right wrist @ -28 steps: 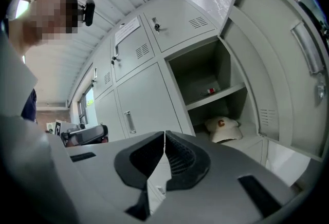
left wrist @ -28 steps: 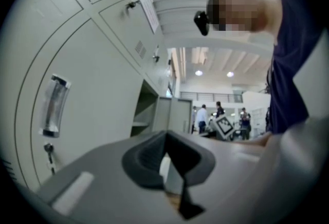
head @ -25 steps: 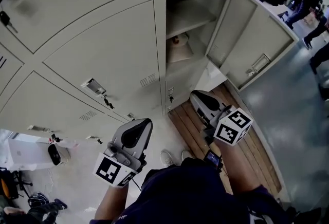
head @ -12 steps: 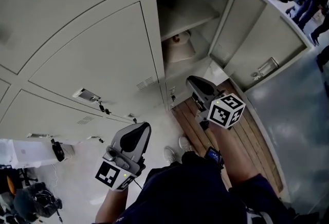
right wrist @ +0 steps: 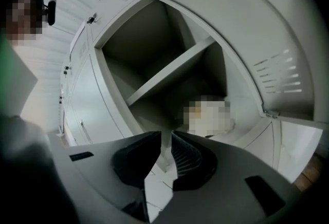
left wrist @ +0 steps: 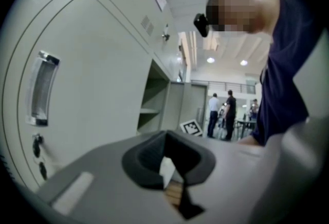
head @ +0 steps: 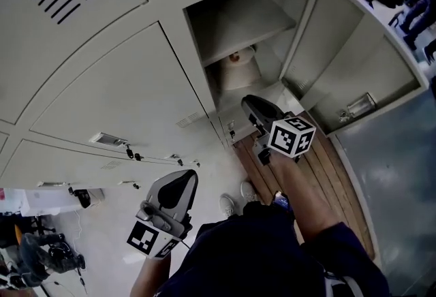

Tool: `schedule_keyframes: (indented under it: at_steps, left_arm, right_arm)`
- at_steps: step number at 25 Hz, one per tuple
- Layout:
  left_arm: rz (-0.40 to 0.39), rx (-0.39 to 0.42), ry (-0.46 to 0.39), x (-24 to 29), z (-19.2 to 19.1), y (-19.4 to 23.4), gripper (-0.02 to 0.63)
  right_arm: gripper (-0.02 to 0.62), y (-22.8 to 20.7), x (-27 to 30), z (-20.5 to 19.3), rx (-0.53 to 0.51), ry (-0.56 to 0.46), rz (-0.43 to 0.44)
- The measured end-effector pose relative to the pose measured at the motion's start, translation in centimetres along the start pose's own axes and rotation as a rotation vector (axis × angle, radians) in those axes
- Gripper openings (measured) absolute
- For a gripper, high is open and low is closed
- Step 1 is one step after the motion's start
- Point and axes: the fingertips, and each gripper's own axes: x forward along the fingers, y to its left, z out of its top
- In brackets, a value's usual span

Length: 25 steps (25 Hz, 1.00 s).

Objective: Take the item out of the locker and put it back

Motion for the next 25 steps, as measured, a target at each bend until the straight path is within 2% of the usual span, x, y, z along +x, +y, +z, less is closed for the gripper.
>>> schedule_keyframes:
  at_steps: [6, 18, 25]
  left_arm:
    - [0.020, -0.002, 0.033, 1.0, -0.5, -0.2, 0.005]
    - [0.059, -0.025, 0.074, 2.2, -1.1, -0.2, 0.005]
    - [0.071, -0.030, 0.080, 2.7, -1.0, -0.1, 0.005]
  right_arm:
    - [0.064, -2.9, 1.4, -0.2, 0.133, -0.016, -0.005]
    - [0.092, -6.5, 3.7, -1.4, 0.407, -0.044, -0.001]
    - [0.094, -7.2, 4.4, -1.3, 0.505, -0.066, 0.013]
